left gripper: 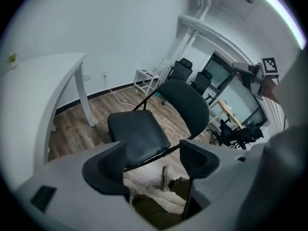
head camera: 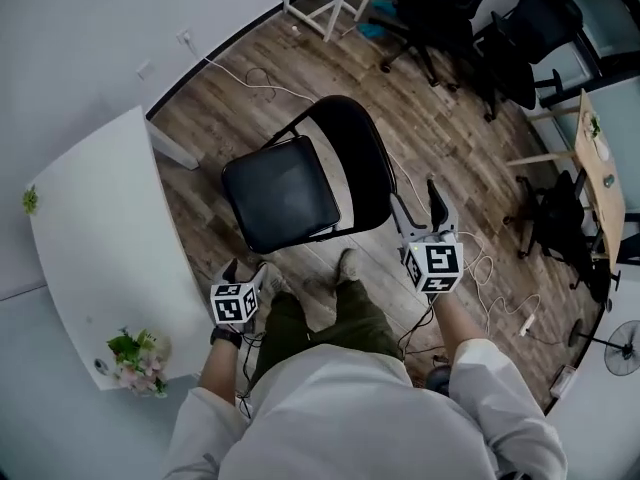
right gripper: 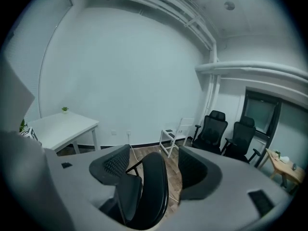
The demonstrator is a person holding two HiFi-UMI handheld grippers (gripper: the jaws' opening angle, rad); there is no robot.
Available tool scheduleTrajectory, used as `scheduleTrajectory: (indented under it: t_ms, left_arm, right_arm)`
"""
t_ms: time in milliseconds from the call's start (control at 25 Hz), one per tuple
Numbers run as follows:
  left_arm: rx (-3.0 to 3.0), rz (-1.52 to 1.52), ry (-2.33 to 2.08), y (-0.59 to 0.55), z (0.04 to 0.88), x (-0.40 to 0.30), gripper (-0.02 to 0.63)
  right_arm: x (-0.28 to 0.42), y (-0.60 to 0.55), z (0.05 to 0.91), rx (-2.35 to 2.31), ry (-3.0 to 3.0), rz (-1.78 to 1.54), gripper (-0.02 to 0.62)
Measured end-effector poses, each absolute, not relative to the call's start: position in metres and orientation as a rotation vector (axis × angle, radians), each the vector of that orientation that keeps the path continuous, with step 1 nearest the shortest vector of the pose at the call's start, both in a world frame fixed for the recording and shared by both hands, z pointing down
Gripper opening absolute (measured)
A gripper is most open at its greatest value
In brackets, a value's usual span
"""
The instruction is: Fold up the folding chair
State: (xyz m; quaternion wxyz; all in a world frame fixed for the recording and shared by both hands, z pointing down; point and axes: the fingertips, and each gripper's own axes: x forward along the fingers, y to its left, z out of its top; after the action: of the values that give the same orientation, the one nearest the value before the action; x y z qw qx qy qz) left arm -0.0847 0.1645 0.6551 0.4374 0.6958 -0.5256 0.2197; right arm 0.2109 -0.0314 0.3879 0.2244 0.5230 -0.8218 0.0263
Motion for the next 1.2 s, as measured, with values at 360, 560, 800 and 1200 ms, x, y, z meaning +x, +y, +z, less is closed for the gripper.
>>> scheduleTrajectory:
  t_ms: [360, 560, 800, 1200]
  left_arm:
    - [1.35, 0.454, -1.295, 0.127, 0.8, -0.108, 0.357]
    - [1.233, 0.343, -1.292, 0.101, 0.891, -0.128, 0.387]
    - [1.149, 0.288, -1.221, 0.095, 0.987, -0.137, 0.416]
    - [1.193, -0.05, -0.909, 0.074, 1.051, -0.119, 0.43]
  right_arm:
    - [0.206, -0.186, 0.512, 1.205, -2.237, 0.285, 0.332]
    - [0.195, -0.247, 0.571, 1.092, -2.209, 0.47, 0.336]
    - [0.177, -0.292, 0.618, 0.966, -2.168, 0.704, 0.336]
    - [0.15, -0.302, 0.668, 0.798, -2.028, 0.81, 0.224]
